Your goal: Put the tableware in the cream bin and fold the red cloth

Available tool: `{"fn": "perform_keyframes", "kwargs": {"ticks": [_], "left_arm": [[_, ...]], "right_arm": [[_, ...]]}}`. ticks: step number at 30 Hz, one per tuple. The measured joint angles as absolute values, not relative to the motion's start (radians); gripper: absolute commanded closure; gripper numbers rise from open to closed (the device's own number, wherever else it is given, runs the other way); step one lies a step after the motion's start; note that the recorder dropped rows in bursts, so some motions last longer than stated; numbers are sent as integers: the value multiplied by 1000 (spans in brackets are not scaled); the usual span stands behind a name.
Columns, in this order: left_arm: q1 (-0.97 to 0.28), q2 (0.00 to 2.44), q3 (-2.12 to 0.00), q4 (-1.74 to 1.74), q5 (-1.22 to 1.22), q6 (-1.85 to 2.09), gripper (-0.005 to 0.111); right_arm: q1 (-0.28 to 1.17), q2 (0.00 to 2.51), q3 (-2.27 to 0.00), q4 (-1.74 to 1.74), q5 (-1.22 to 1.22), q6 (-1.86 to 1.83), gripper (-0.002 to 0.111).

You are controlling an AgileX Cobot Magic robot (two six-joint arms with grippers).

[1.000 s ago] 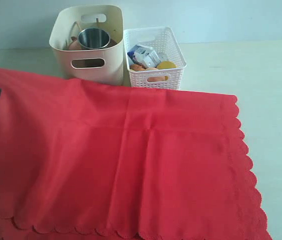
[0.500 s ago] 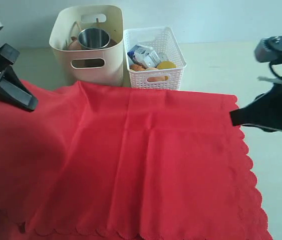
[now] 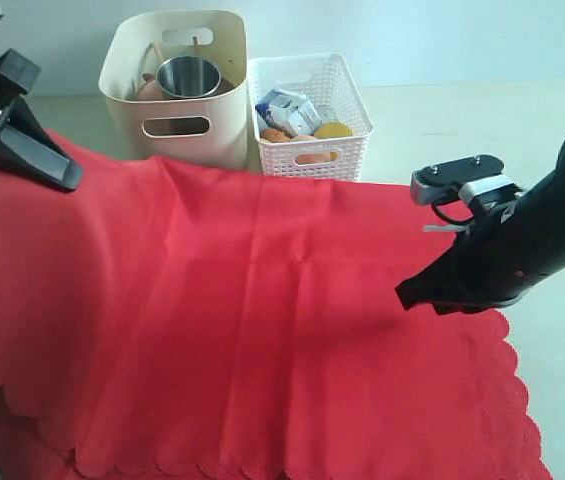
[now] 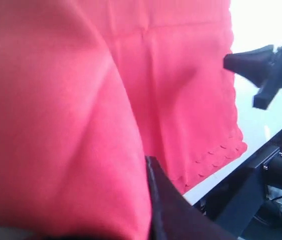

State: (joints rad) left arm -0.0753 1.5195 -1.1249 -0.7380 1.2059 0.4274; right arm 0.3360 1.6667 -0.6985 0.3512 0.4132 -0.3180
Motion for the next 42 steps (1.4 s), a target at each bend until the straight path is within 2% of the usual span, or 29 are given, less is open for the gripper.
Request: {"fn": "perform_keyframes", "kwargs": {"ticks": [6,19,24,30,33,42], "left_arm": [[-130,1501,-1186,-776,1212,406,107],[-502,1624,-1273,-798,1081,296,107],[-607,1708,-1353,-803,1024,242,107],[-670,1831,-1429,-827,983,199,106],[-680,1885,-1451,-850,952,187,98],[-683,2015,-1488,-964,903,178,66]], "right_arm": [[336,1749,-699,349,373,-314,108],[336,1768,-705,363,351,-304,108],[336,1768,-705,367,351,-302,108],[336,1768,-705,369,351,-299,108],[336,1768,-705,371,351,-291,108],[336,1665,-707,246,406,-180,108]]}}
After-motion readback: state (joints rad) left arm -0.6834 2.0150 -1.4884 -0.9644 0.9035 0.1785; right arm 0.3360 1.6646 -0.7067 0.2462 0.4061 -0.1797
